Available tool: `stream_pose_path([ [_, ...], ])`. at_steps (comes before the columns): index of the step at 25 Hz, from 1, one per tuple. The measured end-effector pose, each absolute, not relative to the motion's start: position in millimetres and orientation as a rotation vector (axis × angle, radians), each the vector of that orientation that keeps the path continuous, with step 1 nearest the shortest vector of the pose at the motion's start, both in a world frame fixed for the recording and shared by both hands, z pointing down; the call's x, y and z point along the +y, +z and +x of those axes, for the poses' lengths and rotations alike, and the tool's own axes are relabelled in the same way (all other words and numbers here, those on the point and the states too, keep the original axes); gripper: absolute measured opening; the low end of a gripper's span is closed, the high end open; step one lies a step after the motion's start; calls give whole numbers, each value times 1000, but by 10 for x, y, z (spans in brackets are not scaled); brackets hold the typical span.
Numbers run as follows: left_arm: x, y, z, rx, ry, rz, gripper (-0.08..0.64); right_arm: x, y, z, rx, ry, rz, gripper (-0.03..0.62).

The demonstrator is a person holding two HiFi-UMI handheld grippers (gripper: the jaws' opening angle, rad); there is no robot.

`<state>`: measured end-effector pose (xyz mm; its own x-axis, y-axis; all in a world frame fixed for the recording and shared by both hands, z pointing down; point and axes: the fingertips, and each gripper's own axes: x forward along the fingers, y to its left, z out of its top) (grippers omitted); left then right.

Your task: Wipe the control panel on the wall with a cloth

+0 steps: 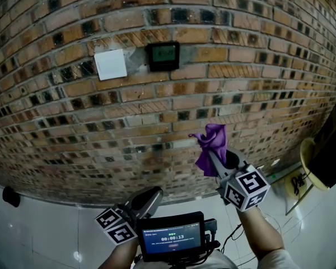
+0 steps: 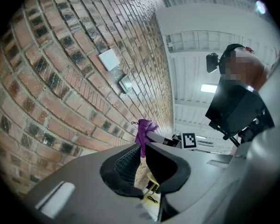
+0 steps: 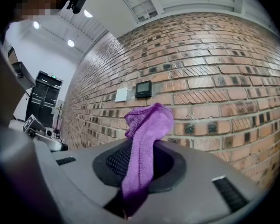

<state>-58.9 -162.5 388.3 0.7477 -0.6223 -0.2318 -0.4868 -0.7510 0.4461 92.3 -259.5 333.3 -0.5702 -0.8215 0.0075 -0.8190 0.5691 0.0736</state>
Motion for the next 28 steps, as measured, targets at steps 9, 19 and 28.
stream_pose_path([
  [9, -1636, 3902, -633, -863, -530, 2582, 18, -2477, 3453, 839, -2754, -56, 1406, 84],
  [19, -1665, 3957, -706, -880, -541, 2560, 18, -2383, 3626, 781, -2754, 4, 1384, 84],
  [28, -1645, 4002, -715, -881, -542, 2542, 18, -2272, 3739, 738, -2755, 36, 1354, 84],
])
